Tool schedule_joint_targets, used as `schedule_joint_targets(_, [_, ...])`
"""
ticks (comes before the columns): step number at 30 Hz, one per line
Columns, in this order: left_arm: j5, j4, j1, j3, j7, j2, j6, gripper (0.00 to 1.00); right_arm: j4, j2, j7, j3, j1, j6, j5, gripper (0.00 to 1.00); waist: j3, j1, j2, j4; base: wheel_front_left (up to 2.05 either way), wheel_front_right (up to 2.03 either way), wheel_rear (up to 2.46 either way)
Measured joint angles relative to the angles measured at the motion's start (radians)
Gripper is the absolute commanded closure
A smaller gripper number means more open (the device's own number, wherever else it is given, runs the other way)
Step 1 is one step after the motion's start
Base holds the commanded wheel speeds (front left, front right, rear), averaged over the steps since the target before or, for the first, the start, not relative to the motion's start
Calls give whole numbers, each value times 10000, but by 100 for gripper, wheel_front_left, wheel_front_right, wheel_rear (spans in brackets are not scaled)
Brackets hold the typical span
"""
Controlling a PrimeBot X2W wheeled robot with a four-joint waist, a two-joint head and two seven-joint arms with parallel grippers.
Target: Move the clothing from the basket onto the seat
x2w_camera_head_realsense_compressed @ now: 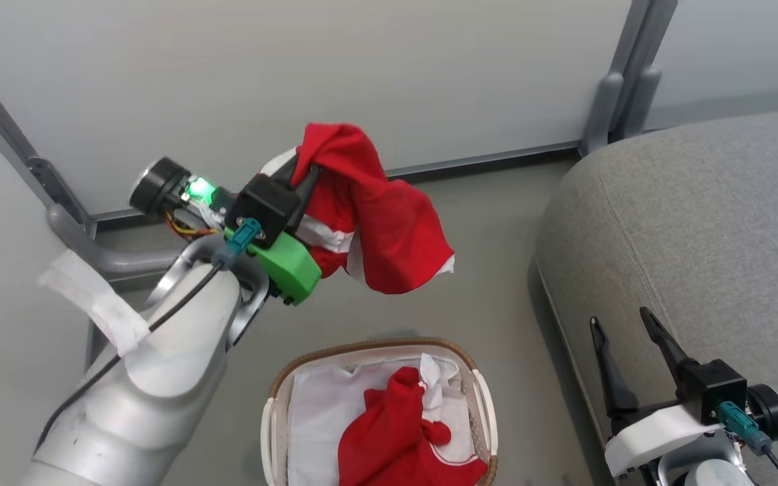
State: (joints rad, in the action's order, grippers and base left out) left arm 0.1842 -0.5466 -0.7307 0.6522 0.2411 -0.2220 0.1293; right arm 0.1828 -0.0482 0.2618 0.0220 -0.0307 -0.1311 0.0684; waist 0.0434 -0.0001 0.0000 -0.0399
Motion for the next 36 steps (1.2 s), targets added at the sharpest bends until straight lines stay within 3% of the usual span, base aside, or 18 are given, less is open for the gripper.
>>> schedule_joint_targets(10, [372, 629, -1871, 765, -291, -186, 13, 100, -61, 2, 2, 401, -8, 0, -104, 0, -767, 0, 0, 304, 0, 0, 0])
schedule_joint_targets(21, [708, 888, -2838, 1158, -376, 186, 13, 100, 242, 4, 0, 790, -370, 0, -378, 0, -991, 0, 0, 623, 0, 0, 0])
schedule_joint_targets(36, [1074, 1120, -3040, 1845, -330, 445, 13, 100, 2278, 4, 15, 1379, -2843, 0, -1595, 0, -996, 0, 0, 1023, 0, 0, 0])
